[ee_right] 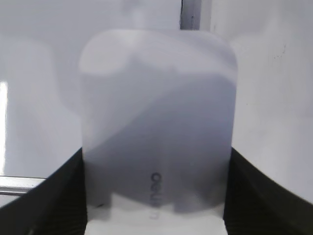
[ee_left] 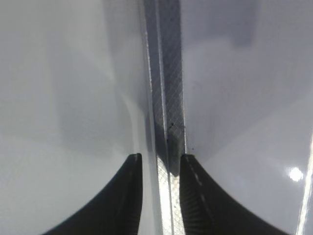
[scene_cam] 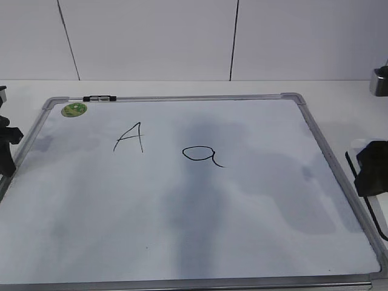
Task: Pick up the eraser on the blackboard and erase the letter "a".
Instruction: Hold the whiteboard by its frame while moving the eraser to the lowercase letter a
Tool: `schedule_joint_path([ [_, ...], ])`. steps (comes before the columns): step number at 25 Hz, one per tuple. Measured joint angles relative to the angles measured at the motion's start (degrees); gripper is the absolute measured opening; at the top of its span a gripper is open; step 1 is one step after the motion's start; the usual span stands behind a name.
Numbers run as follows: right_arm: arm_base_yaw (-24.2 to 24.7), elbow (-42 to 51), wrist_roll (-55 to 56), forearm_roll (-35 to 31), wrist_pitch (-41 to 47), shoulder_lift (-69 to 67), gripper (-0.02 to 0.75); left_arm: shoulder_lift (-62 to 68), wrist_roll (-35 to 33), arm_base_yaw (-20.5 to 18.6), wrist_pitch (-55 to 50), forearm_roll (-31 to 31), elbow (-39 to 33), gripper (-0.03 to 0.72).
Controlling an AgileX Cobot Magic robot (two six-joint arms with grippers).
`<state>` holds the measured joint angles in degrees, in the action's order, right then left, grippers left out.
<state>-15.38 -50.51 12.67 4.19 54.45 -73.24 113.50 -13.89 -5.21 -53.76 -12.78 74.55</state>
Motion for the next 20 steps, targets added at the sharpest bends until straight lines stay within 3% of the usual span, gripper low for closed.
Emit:
schedule_joint_path([
  [11,0.0,0.0,-0.25,0.0,-0.11,0.0,0.529,1.14,0.11,-0.13,-0.11,-0.82,0.23,0.024],
  [20,0.0,-0.37,-2.51,-2.06,-0.33,0.0,0.529,1.18,0.33,-0.15,-0.43,-0.89,0.33,0.017],
])
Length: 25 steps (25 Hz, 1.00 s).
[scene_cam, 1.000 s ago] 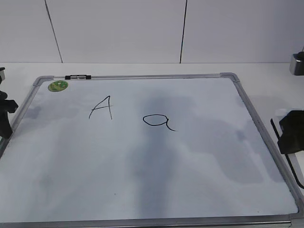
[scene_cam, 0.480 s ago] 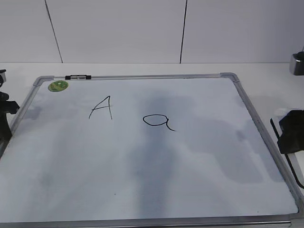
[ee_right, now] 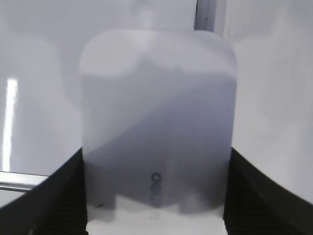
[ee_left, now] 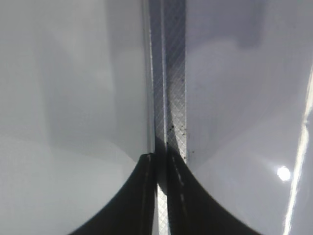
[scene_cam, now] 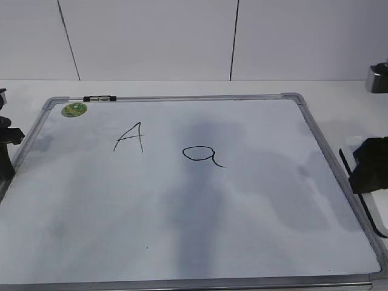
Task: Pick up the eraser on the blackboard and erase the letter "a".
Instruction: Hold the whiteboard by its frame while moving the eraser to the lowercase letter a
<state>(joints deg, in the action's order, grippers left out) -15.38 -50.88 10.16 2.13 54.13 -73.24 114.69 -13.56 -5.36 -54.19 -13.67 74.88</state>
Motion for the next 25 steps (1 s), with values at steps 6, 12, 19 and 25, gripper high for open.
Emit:
schedule_joint_path([
  [6,-0.8,-6.12,-2.28,-0.38,1.45,-2.76,0.529,0.0,0.0,0.0,-0.13,0.0,0.0,0.017],
  [12,-5.73,-15.16,-2.65,-0.27,3.28,-12.06,0.529,0.0,0.0,0.0,-0.13,0.0,0.0,0.017],
  [19,-10.88,-29.15,-2.9,1.23,6.58,-27.43,0.529,0.0,0.0,0.0,-0.25,0.0,0.0,0.017],
  [25,-11.48,-40.38,-3.15,1.66,10.2,-39.36,0.529,0.0,0.0,0.0,-0.25,0.0,0.0,0.017],
])
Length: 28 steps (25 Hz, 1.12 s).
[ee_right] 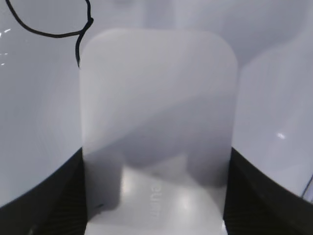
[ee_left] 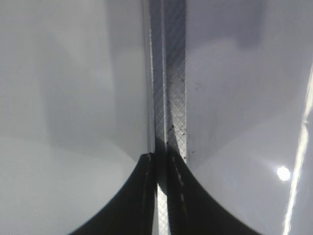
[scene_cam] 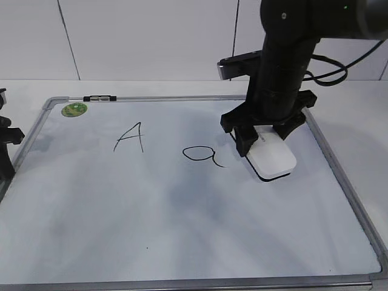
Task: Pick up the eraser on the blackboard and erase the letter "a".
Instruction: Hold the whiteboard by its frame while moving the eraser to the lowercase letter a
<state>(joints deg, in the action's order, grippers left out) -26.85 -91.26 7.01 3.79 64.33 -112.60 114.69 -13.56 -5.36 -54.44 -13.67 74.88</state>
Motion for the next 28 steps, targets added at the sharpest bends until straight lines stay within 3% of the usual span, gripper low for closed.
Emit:
schedule_joint_path([
  [24,-0.47,-27.28,-0.71,-3.79,7.67,-23.21,0.529,0.0,0.0,0.0,-0.12,0.34,0.08,0.017],
  [28,-0.83,-32.95,-2.43,-6.75,8.17,-26.07,0.529,0.0,0.0,0.0,-0.12,0.32,0.08,0.017],
])
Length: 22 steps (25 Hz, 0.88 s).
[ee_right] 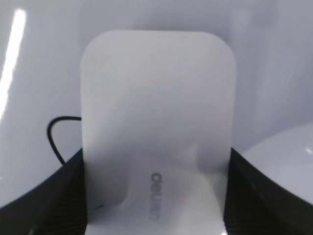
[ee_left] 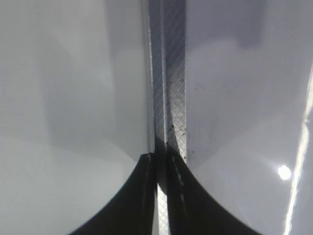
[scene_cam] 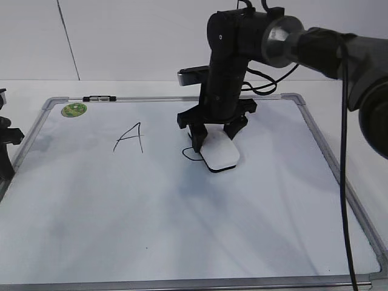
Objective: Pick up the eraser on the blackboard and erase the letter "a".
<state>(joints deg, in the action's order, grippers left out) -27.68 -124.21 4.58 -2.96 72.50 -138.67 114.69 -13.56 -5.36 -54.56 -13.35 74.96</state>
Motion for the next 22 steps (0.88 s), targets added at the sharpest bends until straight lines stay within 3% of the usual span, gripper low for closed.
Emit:
schedule_joint_path([
  [11,-9.65,-2.71,-1.59,3.7,-0.19,-1.68,0.529,0.0,0.0,0.0,-0.21,0.0,0.03,0.017],
  [22,-4.67,-2.81,0.0,3.31,-0.63,-1.79,0.529,0.09,0.0,0.0,-0.21,0.0,0.13,0.017],
])
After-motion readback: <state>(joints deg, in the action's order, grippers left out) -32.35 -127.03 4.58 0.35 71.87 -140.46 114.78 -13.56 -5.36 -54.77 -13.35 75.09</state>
